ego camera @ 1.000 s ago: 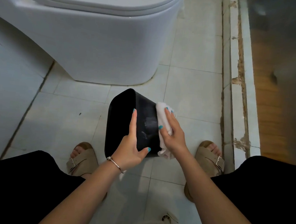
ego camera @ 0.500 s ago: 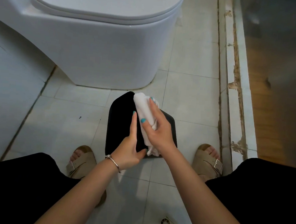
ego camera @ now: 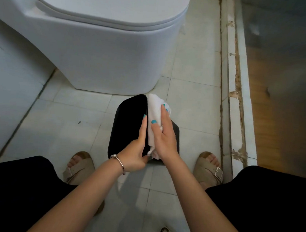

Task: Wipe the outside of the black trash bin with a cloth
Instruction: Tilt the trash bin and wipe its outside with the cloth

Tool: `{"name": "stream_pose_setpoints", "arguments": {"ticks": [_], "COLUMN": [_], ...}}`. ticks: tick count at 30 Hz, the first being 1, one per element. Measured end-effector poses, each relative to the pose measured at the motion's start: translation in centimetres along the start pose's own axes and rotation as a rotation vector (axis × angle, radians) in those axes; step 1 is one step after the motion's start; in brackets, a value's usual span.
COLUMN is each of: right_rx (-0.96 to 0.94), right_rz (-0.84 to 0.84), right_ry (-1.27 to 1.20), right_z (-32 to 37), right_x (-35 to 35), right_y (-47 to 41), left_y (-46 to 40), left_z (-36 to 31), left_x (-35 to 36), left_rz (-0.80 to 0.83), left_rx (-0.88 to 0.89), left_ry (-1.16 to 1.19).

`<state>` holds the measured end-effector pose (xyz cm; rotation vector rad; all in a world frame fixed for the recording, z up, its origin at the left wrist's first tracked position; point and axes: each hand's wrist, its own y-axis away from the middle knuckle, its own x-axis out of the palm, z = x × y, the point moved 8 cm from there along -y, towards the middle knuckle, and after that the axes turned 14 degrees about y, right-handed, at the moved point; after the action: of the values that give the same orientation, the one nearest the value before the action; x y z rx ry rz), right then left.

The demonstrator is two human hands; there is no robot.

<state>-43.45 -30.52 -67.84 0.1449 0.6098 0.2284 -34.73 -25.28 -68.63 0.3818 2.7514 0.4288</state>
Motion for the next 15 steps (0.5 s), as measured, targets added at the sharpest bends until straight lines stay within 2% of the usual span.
{"name": "stream_pose_setpoints", "arguments": {"ticks": [15], "right_rx": [-0.064], "right_rz": [0.009], "right_ry": [-0.019], "right_z": [1.2], "right_x": [1.0], "right_y": [0.4], "left_y": [0.6], "left_z": [0.0], "left_x": [-0.4], "left_rz": [-0.023], "left_rx": [-0.022], "left_ry": [-0.020]}}
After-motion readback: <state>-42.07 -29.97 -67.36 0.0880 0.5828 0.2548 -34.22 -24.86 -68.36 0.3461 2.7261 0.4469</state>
